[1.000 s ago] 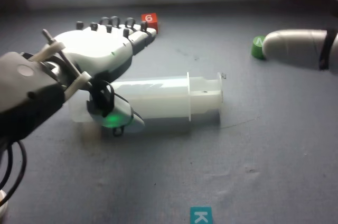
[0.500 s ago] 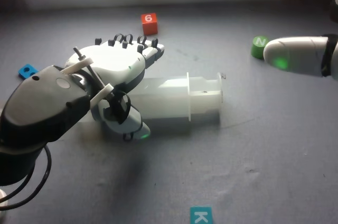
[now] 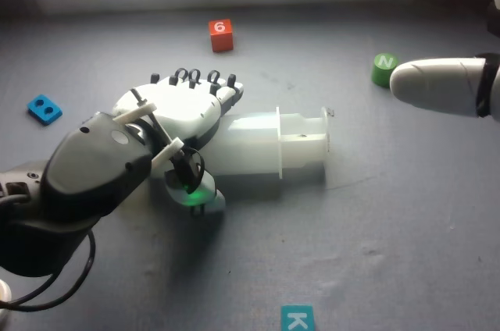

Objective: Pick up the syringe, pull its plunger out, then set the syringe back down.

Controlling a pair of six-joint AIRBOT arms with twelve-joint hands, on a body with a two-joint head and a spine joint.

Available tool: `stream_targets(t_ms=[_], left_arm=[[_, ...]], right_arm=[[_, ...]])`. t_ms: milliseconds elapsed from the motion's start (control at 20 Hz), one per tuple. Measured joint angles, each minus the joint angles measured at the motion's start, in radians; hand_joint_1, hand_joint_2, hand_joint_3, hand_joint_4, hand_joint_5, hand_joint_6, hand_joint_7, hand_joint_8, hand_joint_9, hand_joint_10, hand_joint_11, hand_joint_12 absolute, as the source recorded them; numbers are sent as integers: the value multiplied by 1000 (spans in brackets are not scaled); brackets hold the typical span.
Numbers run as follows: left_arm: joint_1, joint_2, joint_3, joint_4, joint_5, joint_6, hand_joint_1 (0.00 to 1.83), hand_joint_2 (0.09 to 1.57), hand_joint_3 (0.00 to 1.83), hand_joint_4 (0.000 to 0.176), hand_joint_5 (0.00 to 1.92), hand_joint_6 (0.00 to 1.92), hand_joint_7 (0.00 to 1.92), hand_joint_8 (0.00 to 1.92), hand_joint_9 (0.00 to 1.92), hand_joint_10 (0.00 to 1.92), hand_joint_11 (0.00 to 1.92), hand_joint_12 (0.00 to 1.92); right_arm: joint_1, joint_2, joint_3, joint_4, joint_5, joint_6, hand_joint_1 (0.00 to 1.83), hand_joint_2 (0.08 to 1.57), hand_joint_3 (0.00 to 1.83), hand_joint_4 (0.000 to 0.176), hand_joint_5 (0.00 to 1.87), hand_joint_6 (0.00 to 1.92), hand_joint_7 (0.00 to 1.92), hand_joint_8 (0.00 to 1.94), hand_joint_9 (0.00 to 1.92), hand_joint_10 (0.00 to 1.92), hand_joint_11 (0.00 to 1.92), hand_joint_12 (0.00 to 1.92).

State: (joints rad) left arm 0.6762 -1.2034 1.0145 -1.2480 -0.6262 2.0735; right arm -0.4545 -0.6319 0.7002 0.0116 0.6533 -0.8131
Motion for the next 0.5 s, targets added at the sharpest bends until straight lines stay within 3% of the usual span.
stream_targets(t_ms=[500], left_arm=[[5, -47, 44, 14, -27, -13, 1082, 1017, 10, 0, 143, 20, 159, 15, 165, 17, 0, 688]], right_arm=[[3, -13, 0, 0, -4, -27, 0, 1222, 0, 0, 132, 21, 143, 15, 88, 15, 9, 11]])
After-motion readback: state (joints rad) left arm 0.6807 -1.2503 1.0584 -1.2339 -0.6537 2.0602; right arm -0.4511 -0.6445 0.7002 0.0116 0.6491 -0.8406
